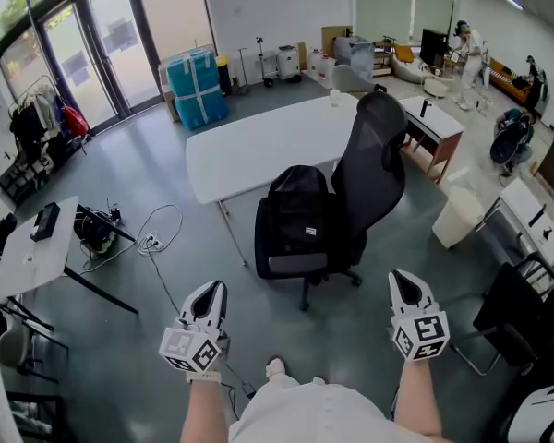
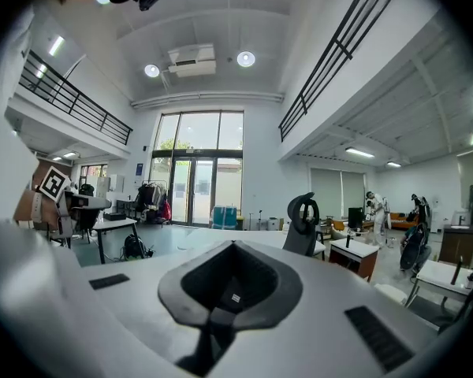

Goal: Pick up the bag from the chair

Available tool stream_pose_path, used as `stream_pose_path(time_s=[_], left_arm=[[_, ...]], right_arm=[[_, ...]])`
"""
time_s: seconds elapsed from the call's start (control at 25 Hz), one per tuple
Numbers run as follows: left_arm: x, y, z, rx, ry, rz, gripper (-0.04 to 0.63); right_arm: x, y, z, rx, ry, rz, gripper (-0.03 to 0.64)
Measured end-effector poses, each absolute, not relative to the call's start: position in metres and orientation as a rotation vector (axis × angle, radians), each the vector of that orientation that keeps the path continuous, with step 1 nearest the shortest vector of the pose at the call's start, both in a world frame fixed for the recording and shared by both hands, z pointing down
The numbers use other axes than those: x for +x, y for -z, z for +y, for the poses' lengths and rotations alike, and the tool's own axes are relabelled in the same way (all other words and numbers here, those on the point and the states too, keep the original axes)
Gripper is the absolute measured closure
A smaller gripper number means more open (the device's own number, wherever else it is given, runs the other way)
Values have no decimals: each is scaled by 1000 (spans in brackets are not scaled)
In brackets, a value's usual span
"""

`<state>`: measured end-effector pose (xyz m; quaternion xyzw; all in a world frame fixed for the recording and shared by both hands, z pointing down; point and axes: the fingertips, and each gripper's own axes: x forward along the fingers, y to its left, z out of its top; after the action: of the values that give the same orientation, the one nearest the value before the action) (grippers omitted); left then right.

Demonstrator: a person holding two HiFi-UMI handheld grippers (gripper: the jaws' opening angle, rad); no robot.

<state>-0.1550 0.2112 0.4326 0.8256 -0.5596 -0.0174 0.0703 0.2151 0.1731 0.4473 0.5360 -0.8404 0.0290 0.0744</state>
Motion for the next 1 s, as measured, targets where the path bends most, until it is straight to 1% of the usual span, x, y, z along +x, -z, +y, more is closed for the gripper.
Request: stream_pose_path(time_s=[1.0], left_arm=[[-151, -438, 207, 2456, 47, -1700, 561]], right_arm=[[223, -455, 159, 1599, -118, -2554, 598]])
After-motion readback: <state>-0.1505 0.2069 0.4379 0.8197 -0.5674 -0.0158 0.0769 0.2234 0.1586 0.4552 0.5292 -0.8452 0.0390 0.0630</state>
